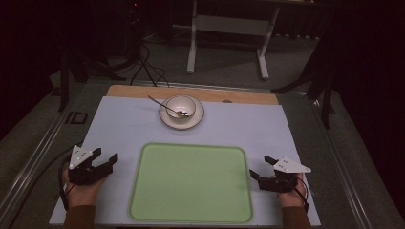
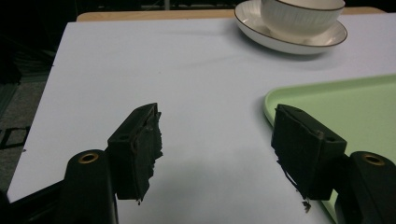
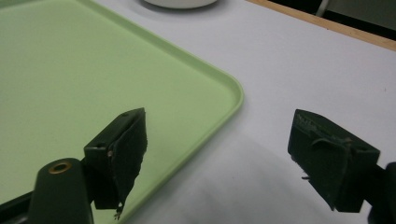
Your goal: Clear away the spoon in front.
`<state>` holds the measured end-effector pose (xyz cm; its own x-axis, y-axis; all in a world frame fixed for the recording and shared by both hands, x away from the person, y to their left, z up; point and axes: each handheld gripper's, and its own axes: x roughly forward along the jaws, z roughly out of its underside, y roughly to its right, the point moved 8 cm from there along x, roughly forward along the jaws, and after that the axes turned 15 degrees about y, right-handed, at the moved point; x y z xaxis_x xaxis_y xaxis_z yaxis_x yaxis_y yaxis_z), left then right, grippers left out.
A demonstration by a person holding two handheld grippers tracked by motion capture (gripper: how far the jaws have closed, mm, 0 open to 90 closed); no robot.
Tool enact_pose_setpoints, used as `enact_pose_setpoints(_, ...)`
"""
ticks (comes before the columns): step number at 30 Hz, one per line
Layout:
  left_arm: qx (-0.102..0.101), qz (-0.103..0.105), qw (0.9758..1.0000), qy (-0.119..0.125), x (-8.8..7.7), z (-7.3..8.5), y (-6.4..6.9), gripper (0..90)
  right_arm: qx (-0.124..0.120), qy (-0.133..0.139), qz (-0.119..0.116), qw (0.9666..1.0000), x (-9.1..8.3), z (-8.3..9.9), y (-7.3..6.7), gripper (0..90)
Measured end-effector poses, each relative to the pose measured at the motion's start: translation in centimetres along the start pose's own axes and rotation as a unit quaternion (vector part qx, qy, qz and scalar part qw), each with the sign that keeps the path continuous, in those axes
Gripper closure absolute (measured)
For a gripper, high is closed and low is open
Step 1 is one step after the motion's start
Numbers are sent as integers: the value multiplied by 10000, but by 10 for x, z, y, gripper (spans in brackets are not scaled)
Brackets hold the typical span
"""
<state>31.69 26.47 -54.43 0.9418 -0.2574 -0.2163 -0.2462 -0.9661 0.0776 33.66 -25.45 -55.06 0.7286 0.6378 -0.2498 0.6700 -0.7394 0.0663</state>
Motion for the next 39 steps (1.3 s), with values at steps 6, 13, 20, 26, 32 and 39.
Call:
enact_pose_setpoints(6,-348,26,9993,165,0,-3,-5,334,-24,-118,101,9999,2,4,3,174)
enact_pose_setpoints(13,-605,147,9976,286,0,-7,-3,377,-63,49,225,9997,-1,-2,5,173)
enact_pose_setpoints(20,-574,227,9974,362,3,-21,0,395,1,90,317,9995,-3,-2,9,173)
enact_pose_setpoints(26,-434,259,9978,426,5,-36,2,430,32,137,352,9993,-5,-3,10,172)
enact_pose_setpoints(32,-341,263,9984,361,11,-48,3,421,32,209,353,9992,-6,-5,11,172)
enact_pose_setpoints(39,-211,319,9986,371,26,-68,10,406,43,228,390,9990,-7,-5,12,172)
